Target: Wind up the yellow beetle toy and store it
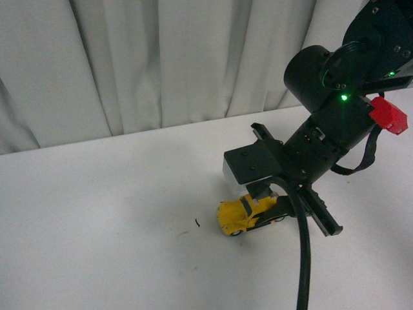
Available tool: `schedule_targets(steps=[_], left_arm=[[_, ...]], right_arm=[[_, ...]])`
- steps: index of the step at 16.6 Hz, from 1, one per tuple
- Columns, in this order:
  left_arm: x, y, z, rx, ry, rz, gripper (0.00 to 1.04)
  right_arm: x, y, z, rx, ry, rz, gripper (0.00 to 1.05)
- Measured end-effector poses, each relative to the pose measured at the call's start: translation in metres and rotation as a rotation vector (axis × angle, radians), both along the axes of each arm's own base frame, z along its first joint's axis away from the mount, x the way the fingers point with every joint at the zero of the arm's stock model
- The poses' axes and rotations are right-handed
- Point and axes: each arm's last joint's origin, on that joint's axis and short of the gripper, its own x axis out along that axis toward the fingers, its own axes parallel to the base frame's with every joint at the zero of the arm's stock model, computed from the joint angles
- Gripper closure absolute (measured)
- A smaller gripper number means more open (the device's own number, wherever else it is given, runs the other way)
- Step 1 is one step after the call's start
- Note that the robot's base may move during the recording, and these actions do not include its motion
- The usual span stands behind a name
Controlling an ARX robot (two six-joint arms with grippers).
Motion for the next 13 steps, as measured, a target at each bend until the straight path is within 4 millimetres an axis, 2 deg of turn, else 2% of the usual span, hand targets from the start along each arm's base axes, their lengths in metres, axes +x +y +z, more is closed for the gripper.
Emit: schedule_targets(steps=[2,4,7,8,13], left_arm=[[0.0,0.0,0.0,0.0,0.0,0.0,0.07],[0.0,0.0,0.0,0.0,0.0,0.0,0.07],[0.0,0.0,0.0,0.0,0.0,0.0,0.07],[0.0,0.0,0.0,0.0,0.0,0.0,0.07],[0.0,0.0,0.0,0.0,0.0,0.0,0.07]], right_arm=[[-0.004,-0.009,-0.002,0.003,0.003,-0.01,0.63],[-0.018,-0.045,-0.003,0.01,-0.003,-0.057,0.63],[-0.056,-0.105,-0.006,0.027,0.002,-0.256,0.63],[-0.067,-0.118,-0.006,0.026,0.004,-0.31,0.63],[-0.076,-0.129,-0.005,0.018,0.002,-0.355,0.63]])
